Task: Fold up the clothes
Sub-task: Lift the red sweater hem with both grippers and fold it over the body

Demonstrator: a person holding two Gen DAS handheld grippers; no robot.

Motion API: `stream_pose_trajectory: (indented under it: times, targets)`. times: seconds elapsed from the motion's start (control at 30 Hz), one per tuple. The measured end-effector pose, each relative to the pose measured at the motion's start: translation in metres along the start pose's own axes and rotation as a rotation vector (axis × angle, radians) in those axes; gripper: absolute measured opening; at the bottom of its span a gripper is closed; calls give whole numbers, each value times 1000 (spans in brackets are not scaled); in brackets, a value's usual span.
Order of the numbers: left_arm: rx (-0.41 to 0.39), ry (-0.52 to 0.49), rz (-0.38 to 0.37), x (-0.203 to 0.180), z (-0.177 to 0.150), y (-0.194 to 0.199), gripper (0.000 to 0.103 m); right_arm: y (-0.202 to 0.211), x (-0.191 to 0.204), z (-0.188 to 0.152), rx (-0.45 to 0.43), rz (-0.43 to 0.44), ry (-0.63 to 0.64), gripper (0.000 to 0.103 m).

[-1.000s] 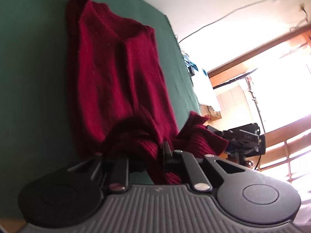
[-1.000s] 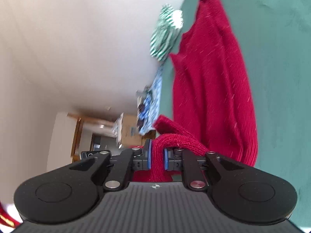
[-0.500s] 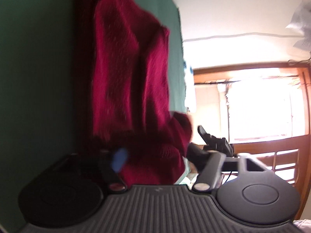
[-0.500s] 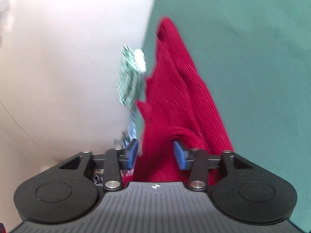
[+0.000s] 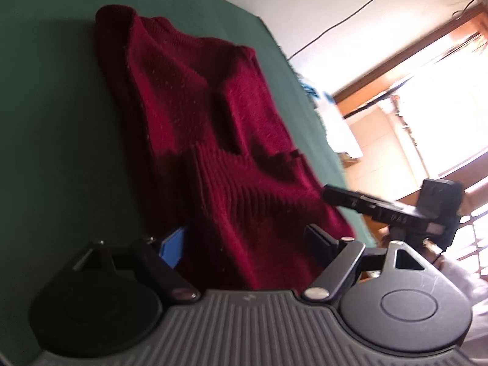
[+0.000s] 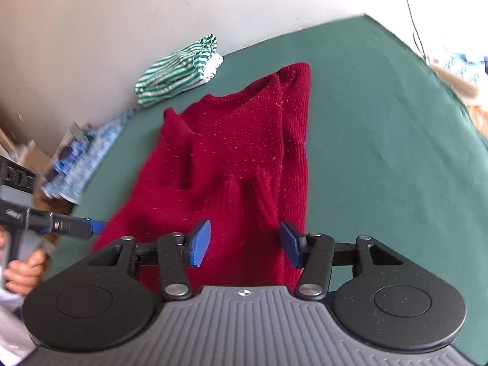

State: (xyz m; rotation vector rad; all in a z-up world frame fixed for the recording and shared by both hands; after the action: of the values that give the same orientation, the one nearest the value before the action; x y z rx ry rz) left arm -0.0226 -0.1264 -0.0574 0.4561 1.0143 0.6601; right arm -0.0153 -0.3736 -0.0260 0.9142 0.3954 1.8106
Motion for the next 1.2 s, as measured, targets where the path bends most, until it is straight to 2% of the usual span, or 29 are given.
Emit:
stream_pose_trajectory:
  times: [0.03, 0.07, 0.1, 0.13, 0.17, 0.27, 0.33, 0.4, 0.43, 0.47, 0.5, 0.53, 0.57, 0.63, 0.67, 0.73, 0.8, 0.87, 0.93, 1.0, 1.03, 1.07, 1.2]
  targets:
    - [-5, -1, 27, 1, -2, -8, 72, -6, -1, -1, 3, -10, 22, 50]
    - [-10, -4, 50, 2, -4, -11, 53, -11, -4, -3, 19, -18, 36, 41]
    - [-16, -11, 79, 3, -5, -13, 39, -15, -6, -3, 26, -28, 41, 32]
    - [-24, -21, 109, 4, -4, -16, 15, -18, -8, -3, 27, -36, 44, 17]
    - [-38, -23, 128, 4, -4, -12, 11, -14, -10, -2, 2, -31, 37, 14]
    - [-91, -1, 162, 4, -8, -4, 9, -8, -15, 6, -48, -27, 4, 12]
    - [-97, -13, 207, 5, -18, -6, 10, -20, -23, -2, -20, -40, -4, 13]
    - [-116, -5, 230, 4, -21, -3, 11, -19, -25, -5, -29, -23, -3, 15]
    - [-122, 2, 235, 3, -20, 0, 12, -17, -24, -2, -22, -17, -2, 18]
    - [-135, 6, 241, 2, -20, 7, 15, -14, -24, 1, -26, -12, -5, 27]
    - [-158, 2, 248, 0, -17, 15, 15, -8, -24, 7, -51, -16, -6, 32]
    - [-185, -5, 258, -3, -13, 20, 19, -3, -24, 13, -79, -18, -6, 38]
    - [-211, -12, 268, -5, -8, 26, 28, 3, -23, 20, -113, -11, -4, 38]
    - [-243, -29, 276, -9, 2, 27, 30, 5, -18, 31, -148, 31, -8, 38]
    - [-245, -37, 278, -10, 6, 21, 30, -1, -15, 32, -136, 50, -13, 38]
    - [-218, -54, 281, -9, 11, -4, 29, -13, -10, 33, -112, 89, -24, 33]
    - [-183, -60, 292, -2, 12, -21, 23, -31, -12, 29, -62, 91, -63, 26]
    - [-182, -67, 309, 1, 11, -19, 27, -46, -24, 27, -30, 54, -100, 1]
    - [-197, -77, 326, 0, 10, -11, 29, -50, -31, 32, -50, 43, -90, 0]
    - [-213, -86, 342, 0, 9, -2, 27, -43, -31, 35, -55, 24, -81, 3]
    - [-220, -91, 351, -1, 9, 2, 21, -34, -28, 36, -62, 36, -82, 13]
    - [-235, -103, 352, -6, 7, 8, 15, -22, -23, 35, -78, 62, -77, 15]
    - [-303, -141, 306, -44, -9, 30, 16, 27, -2, 13, -73, 185, 8, 18]
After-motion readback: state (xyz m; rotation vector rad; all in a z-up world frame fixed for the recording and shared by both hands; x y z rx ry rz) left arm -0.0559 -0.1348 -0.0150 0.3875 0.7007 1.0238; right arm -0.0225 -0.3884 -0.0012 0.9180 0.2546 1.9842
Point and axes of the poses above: each gripper's, at about its wrist camera, not at the fingertips, and y roughly against the way its jaws point, x to its left, z to its top, the point moved 9 cm from there along -y, roughly the way its jaws point, and after that the axes turned 3 degrees about -x, right-handed, at the moved point
